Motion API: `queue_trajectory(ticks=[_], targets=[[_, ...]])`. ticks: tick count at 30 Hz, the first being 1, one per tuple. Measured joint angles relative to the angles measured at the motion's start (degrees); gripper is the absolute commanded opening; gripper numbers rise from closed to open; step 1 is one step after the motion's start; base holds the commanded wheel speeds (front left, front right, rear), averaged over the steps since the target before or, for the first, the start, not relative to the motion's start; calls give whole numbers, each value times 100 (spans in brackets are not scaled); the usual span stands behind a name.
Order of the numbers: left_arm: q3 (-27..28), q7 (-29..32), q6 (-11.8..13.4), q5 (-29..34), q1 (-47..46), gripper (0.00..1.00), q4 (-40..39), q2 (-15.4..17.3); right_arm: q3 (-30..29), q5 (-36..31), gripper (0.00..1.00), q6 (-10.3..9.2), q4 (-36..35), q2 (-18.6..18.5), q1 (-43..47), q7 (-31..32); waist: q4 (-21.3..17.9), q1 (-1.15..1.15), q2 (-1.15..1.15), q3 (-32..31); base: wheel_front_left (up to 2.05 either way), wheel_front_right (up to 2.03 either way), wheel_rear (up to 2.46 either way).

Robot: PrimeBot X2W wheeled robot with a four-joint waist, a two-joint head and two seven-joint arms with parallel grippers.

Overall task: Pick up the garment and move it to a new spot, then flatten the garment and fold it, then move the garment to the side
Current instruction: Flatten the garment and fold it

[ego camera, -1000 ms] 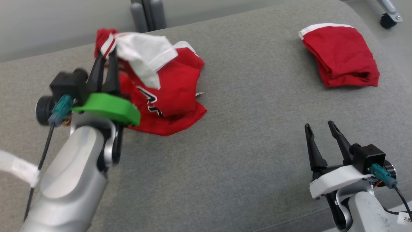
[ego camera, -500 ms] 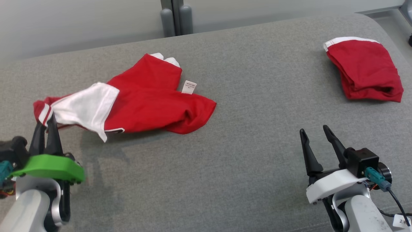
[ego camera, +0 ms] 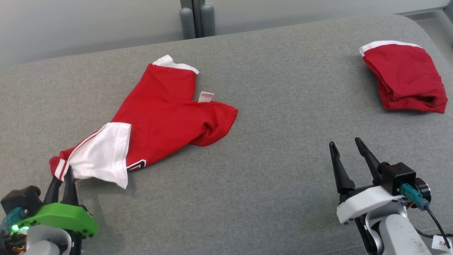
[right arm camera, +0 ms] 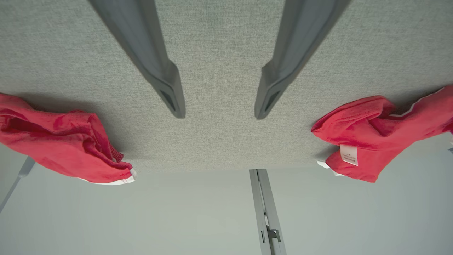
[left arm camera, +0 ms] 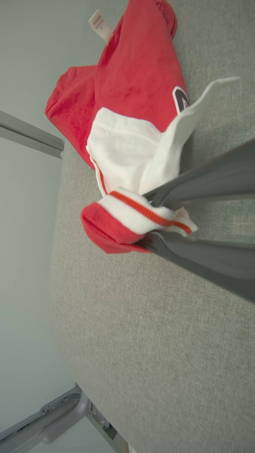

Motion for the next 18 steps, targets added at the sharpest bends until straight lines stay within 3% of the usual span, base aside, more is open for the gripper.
queue_trajectory(ticks=[1, 3, 4, 14, 18], targets=[[16, -1, -24, -24, 16, 44, 53, 2, -1, -2, 100, 0, 1, 0, -1, 0, 1, 0, 0, 1, 0, 0, 0], [38, -21, -49, -27, 42, 89, 156, 19, -7, -3, 100, 0, 4, 0, -3, 0, 4, 0, 0, 0, 0, 0, 0], [51, -27, -75, -27, 54, 100, 205, 30, -9, -3, 100, 0, 7, 0, -3, 0, 8, 0, 0, -3, 0, 0, 0], [400, -70, -233, 43, 199, 100, 258, -41, -80, -55, 100, 0, 40, 0, -13, 0, 112, 0, 0, -77, 0, 0, 0], [602, -78, -335, 328, 238, 100, -15, -219, -103, -88, 100, 0, 51, -1, -14, 0, 166, 0, 0, -139, 0, 0, 0]])
